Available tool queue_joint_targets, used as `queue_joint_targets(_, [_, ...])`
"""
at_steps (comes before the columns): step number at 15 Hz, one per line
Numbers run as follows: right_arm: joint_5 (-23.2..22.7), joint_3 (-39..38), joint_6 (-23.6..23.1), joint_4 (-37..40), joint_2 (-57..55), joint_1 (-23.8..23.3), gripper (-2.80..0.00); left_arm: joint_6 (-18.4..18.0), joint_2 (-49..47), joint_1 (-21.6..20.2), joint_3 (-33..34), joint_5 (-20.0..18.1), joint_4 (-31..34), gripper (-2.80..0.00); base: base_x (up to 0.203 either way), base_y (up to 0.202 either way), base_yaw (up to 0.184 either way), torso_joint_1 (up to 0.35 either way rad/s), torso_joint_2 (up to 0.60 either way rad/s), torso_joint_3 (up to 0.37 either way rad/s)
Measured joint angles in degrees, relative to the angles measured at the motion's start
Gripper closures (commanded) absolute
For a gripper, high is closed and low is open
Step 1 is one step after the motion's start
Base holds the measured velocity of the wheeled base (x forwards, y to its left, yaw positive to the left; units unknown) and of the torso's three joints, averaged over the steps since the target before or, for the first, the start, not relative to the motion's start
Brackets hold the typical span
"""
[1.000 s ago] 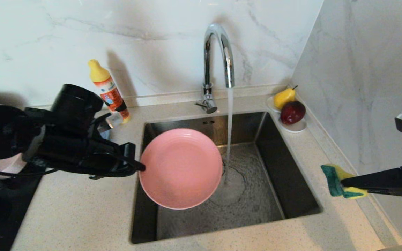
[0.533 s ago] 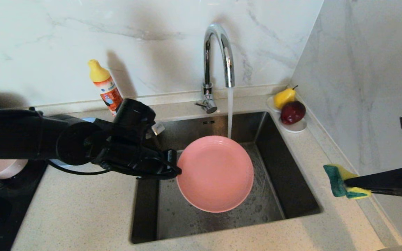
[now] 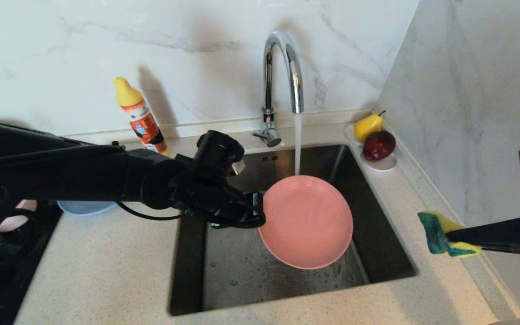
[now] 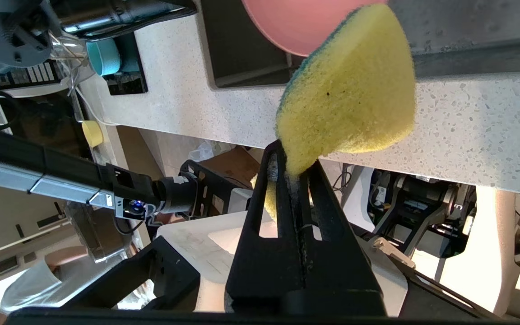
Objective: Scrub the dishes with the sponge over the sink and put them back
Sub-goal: Wash the plate
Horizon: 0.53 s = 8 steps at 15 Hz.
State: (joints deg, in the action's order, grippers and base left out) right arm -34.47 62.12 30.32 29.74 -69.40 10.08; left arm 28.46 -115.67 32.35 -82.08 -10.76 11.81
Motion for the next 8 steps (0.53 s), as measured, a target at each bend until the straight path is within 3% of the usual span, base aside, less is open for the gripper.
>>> queue_joint_targets(3, [-0.02, 0.0, -0.09, 0.1, 0.13, -0.05, 0.0, 2.26, -2.4, 0.74, -2.94, 1.37, -0.38, 0.0, 0.0, 0.0, 0.0, 0.0, 0.0, 0.0])
queue_joint_targets(8, [-0.02, -0.17, -0.16, -0.02, 0.01, -0.27, 0.0, 8.28, -6.34, 1.14, -9.18, 9.31, -0.52, 0.0, 0.0, 0.0, 0.0, 0.0, 0.0, 0.0])
